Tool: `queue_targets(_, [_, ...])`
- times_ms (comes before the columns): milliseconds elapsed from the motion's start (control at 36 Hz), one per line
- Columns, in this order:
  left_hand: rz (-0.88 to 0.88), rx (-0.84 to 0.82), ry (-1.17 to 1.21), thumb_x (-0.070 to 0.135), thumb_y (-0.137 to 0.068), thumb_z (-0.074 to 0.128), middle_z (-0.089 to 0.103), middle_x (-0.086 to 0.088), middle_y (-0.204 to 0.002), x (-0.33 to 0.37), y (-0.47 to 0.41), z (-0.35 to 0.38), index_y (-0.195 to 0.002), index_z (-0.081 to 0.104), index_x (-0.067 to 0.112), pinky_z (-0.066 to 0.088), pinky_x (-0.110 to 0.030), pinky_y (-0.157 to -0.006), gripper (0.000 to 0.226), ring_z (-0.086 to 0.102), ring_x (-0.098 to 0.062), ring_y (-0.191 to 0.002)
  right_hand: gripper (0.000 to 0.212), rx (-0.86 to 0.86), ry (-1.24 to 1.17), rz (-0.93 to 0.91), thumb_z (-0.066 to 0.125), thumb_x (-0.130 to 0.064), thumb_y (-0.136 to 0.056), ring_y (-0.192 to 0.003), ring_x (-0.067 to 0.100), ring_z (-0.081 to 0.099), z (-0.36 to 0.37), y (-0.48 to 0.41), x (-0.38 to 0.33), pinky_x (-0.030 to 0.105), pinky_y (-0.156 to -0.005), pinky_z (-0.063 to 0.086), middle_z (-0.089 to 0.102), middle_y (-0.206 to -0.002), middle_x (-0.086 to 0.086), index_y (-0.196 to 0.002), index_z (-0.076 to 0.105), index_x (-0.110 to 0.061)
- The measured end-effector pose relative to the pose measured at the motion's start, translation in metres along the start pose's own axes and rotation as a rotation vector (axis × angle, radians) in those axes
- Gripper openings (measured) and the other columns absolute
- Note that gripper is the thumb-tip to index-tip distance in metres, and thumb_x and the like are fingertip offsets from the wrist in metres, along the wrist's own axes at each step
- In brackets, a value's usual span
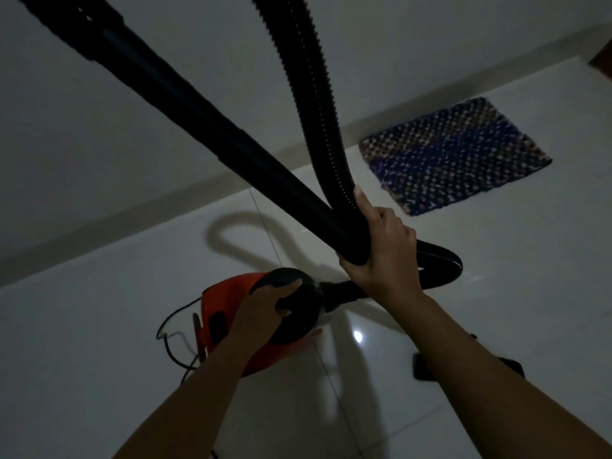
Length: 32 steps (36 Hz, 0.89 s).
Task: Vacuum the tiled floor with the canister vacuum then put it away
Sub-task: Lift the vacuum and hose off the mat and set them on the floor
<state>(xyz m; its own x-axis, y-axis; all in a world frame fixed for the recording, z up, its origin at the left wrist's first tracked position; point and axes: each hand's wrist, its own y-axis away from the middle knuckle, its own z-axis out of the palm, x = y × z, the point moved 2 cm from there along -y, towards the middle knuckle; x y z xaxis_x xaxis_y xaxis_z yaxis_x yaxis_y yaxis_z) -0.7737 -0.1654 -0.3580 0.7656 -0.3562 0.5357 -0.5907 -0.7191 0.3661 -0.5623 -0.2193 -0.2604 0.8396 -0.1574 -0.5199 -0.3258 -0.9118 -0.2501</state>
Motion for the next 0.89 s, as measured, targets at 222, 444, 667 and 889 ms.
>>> queue_targets(222, [-0.024,0.088,0.092,0.012,-0.087,0.062,0.065,-0.016,-0.113,-0.030,-0.012,0.019,-0.139,0.040,0.034,0.051,-0.038,-0.085,0.060,0.063,-0.032,-0.099,0.102,0.016,-0.029,-0.065,0.077,-0.031,-0.063,-0.092,0.029,0.057,0.033,-0.005,0.006,0.041,-0.082,0.041,0.058,-0.108,0.013,-0.145,0.016,-0.030])
queue_targets(444, [0.020,-0.019,0.222,0.013,-0.085,0.066,0.060,-0.015,-0.122,-0.058,-0.015,0.012,-0.143,0.025,0.029,0.038,-0.026,-0.102,0.073,0.054,-0.026,-0.119,0.101,-0.019,0.030,-0.111,0.079,-0.032,-0.064,-0.094,0.029,0.057,0.056,-0.016,-0.007,0.038,-0.084,0.034,0.057,-0.112,0.012,-0.144,0.018,-0.031])
queue_targets(667, [0.115,0.112,0.265,0.033,-0.091,0.054,0.057,-0.006,-0.114,-0.069,0.003,0.013,-0.142,0.034,0.026,0.046,-0.019,-0.096,0.055,0.055,-0.013,-0.106,0.092,-0.040,0.066,-0.109,0.071,-0.036,-0.067,-0.098,0.030,0.056,0.081,-0.006,-0.022,0.043,-0.088,0.036,0.057,-0.113,0.013,-0.144,0.021,-0.031])
queue_targets(889, [-0.310,0.546,0.702,0.033,-0.096,0.041,0.042,0.004,-0.146,-0.120,0.049,0.037,-0.139,0.041,0.025,0.033,-0.027,-0.111,0.043,0.037,-0.008,-0.134,0.090,-0.005,0.109,-0.113,0.069,-0.036,-0.066,-0.100,0.033,0.055,0.100,-0.006,-0.034,0.045,-0.088,0.037,0.057,-0.111,0.018,-0.143,0.022,-0.029])
